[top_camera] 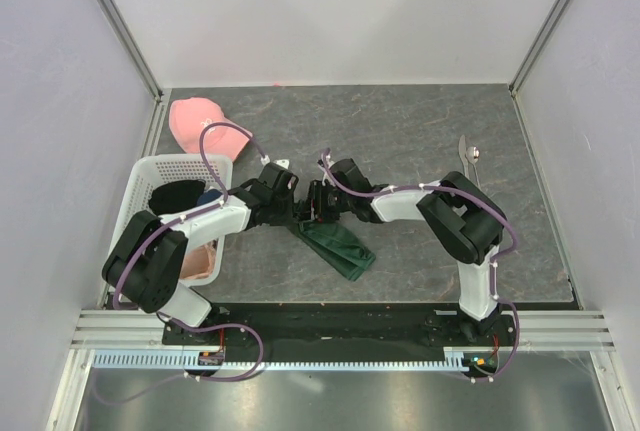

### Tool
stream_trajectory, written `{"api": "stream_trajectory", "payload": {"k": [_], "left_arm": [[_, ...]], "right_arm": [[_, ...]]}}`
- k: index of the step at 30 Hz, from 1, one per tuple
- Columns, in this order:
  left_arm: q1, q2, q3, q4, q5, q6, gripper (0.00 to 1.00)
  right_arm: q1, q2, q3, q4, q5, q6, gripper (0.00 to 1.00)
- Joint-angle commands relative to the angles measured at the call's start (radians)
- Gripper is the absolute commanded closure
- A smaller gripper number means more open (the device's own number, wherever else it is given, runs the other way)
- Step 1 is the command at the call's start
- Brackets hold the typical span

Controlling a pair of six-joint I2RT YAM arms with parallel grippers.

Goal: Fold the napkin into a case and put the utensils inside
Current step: Stuff the top corner of the smaller-rectangle-folded napkin into the folded napkin.

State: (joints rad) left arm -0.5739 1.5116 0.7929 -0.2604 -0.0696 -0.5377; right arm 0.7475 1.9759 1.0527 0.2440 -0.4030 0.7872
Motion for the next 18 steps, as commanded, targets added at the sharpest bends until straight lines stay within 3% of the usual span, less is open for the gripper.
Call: {"api": "stream_trajectory", "payload": {"k": [1, 13, 15, 18], "left_arm": [[-0.001, -0.004, -0.001, 0.047, 0.016, -0.031, 0.98], [-0.001, -0.007, 0.003, 0.047, 0.033, -0.024, 0.98], [-0.001, -0.008, 0.002, 0.047, 0.034, -0.024, 0.98], [-0.001, -0.011, 0.003, 0.05, 0.034, -0.022, 0.98]], "right_arm": [[-0.028, -0.028, -0.028, -0.089, -0.023, -0.051, 0.53], [-0.062, -0.048, 0.001, -0.094, -0.057, -0.055, 0.46], [-0.062, -0.042, 0.009, -0.091, -0.059, -0.052, 0.51], [-0.054, -0.037, -0.006, -0.045, -0.079, -0.022, 0.66]]}}
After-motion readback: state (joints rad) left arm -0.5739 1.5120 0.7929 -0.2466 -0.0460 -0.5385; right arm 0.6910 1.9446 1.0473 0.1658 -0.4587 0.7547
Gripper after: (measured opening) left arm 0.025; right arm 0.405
